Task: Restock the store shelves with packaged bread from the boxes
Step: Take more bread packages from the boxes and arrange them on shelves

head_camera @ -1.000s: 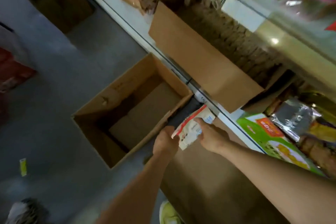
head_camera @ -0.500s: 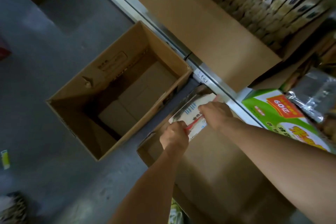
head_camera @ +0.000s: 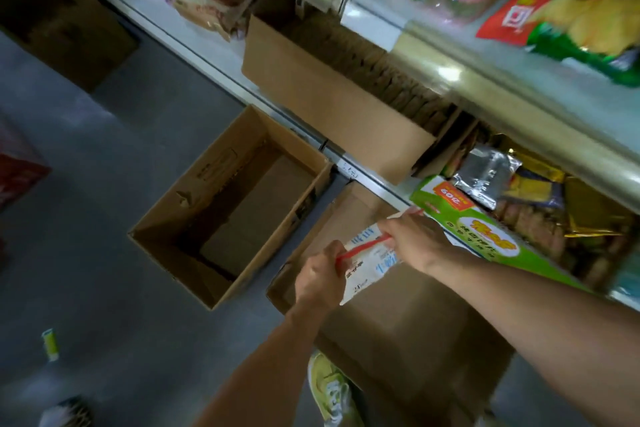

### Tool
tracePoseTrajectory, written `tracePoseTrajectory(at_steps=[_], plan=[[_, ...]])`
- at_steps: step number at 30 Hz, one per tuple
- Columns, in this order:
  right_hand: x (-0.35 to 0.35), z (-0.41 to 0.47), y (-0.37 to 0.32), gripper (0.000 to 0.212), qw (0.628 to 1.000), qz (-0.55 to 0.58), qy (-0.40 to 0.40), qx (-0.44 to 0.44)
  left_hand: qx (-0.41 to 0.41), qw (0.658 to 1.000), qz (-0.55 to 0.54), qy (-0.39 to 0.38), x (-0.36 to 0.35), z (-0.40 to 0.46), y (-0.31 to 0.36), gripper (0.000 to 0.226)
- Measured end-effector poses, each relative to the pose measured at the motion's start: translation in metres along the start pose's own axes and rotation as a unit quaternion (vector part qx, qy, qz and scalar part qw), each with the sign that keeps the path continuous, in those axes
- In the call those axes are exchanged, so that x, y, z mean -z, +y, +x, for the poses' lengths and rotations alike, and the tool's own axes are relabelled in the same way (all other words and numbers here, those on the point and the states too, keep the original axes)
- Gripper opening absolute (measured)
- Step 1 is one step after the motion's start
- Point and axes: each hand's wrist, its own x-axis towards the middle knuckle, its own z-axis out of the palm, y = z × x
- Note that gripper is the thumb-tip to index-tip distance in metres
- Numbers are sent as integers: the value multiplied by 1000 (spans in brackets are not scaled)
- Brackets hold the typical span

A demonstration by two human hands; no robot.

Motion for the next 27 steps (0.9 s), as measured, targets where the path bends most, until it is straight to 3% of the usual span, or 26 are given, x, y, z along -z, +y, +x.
tracePoseTrajectory(at_steps=[4,12,19,22,24,27], plan=[[20,-48,6,14,999,15,41,-16,-28,999,14,19,23,-43,31,16],[67,-172,10,10,987,31,158,-11,-86,988,-76,106,60,-137,104,9],[108,-318,57,25,964,44,257,-57,-192,969,-93,122,87,-240,197,15],[121,-378,95,58,942,183,256,-117,-241,956,-106,126,103,-282,239,23],[130,-417,113,60,893,351,260,-110,-280,943,-128,122,114,-309,267,28],[138,-469,123,57,806,551,205,-70,-327,928,-129,122,128,-350,310,24]])
